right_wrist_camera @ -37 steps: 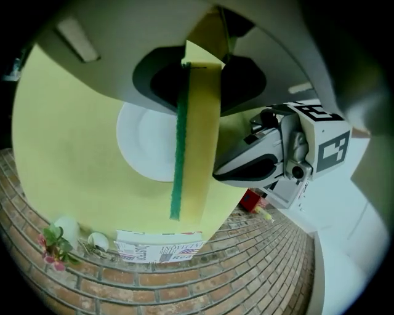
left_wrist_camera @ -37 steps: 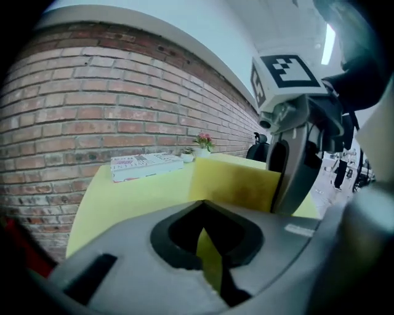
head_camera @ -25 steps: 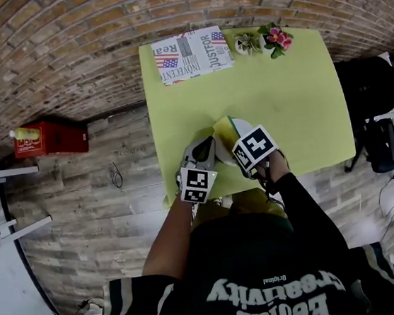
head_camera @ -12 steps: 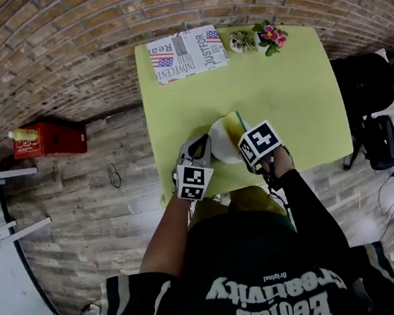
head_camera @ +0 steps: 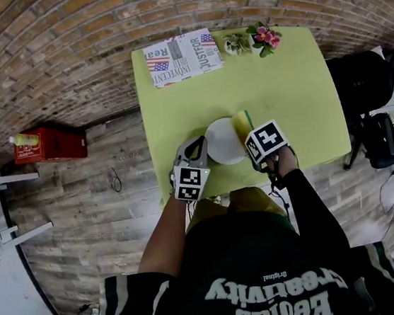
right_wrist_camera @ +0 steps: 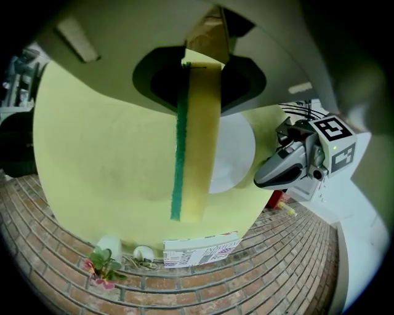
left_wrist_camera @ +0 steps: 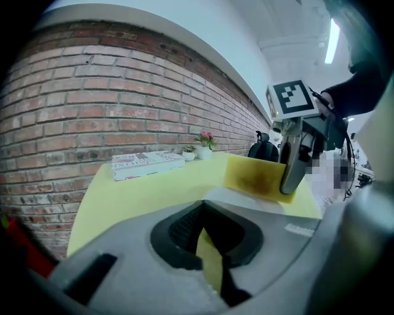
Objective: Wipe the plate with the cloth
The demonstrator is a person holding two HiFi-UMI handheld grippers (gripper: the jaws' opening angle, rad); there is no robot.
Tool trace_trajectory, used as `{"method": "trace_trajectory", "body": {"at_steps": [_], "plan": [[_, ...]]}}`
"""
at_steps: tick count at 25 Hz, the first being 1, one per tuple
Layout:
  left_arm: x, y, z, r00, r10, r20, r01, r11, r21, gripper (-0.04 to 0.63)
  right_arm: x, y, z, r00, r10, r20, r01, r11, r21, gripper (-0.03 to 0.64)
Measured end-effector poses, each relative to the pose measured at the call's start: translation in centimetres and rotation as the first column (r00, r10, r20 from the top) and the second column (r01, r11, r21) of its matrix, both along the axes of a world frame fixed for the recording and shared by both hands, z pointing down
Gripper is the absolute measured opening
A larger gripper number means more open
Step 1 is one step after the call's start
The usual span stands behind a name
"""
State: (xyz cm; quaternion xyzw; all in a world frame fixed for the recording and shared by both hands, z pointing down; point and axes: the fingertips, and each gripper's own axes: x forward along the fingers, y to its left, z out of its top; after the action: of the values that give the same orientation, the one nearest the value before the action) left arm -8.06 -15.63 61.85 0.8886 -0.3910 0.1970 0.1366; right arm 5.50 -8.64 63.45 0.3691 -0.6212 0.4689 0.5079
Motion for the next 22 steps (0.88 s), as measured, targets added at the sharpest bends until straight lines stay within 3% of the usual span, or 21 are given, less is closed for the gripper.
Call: {"method": "trace_trajectory", "body": {"at_steps": [8,13,22], "plan": [[0.2,0.0,0.1,1.000,0.003,0.008,-0.003,1.000,-0.001,0.008,1.2,0.2,-0.1,0.999,0.016,-0.038,-0.015,1.000,0.015,0.132],[0.3,0.1,0.0,1.000,0.025,0.006,-0.025,1.000,0.009,0.008,-1.0,0.2,-0.9,0.998,-0.063,-0.007,0.063,0.997,0.044,0.132],[0.3,0.5,-0.3,0.999,0.042,-0.013,-0.041,0.999,0.018,0.008,-6.5,2.2,-0.6,0.976,-0.204,0.076,0.205,0.979,0.000,0.133]]}}
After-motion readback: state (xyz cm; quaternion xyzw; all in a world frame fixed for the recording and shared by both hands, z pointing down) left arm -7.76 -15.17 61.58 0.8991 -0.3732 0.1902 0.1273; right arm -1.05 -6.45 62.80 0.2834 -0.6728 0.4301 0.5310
